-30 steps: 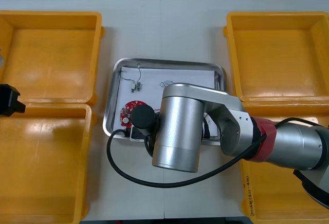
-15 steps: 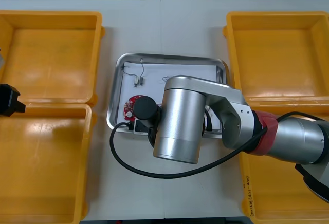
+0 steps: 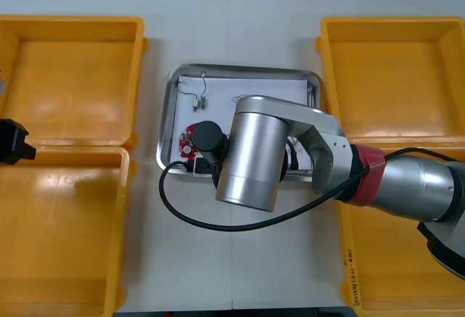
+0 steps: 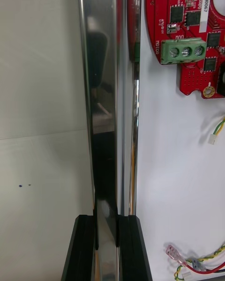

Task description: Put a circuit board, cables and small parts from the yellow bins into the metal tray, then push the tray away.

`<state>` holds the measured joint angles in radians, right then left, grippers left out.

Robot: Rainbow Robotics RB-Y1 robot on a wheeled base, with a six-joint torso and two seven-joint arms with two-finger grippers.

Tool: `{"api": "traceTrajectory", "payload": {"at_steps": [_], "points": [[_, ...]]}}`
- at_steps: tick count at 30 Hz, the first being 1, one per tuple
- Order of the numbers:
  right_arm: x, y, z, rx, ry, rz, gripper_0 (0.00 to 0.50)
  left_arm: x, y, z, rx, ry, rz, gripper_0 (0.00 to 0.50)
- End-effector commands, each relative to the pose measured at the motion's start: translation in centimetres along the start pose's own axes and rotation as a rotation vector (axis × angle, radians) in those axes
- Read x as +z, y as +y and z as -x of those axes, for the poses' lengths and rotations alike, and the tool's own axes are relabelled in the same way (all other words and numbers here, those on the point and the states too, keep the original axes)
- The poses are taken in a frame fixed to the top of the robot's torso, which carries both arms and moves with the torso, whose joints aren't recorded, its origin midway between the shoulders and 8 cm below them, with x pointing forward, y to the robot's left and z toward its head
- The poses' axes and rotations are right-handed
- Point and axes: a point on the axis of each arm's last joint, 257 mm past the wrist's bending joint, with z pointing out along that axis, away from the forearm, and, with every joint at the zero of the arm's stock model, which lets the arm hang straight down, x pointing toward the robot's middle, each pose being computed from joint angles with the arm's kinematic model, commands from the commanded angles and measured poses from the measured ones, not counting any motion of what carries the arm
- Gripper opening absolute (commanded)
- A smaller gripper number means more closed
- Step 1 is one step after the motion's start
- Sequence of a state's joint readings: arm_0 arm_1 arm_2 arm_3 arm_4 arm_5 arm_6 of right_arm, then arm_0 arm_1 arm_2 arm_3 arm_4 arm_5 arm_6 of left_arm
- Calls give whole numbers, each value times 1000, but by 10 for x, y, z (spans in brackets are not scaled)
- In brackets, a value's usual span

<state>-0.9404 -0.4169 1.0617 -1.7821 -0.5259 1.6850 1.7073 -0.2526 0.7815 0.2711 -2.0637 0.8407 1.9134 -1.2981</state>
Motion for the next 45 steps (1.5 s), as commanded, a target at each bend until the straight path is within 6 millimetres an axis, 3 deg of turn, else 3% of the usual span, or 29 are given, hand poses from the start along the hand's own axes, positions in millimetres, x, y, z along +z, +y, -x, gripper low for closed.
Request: {"api": "traceTrajectory", "payload": {"at_steps": [1, 12, 29, 45], "points": [[-14, -36, 13, -44, -33, -71, 0, -5, -1, -2, 77, -15, -5, 500], [-3, -57, 29, -60, -82, -96, 0, -5, -1, -2, 77, -15, -5, 500], [-2, -90, 20, -40, -59, -84, 0, -5, -1, -2, 77, -15, -5, 500], [1, -138, 21, -47, -102, -106, 0, -5, -1, -2, 77, -15, -5, 500]]}}
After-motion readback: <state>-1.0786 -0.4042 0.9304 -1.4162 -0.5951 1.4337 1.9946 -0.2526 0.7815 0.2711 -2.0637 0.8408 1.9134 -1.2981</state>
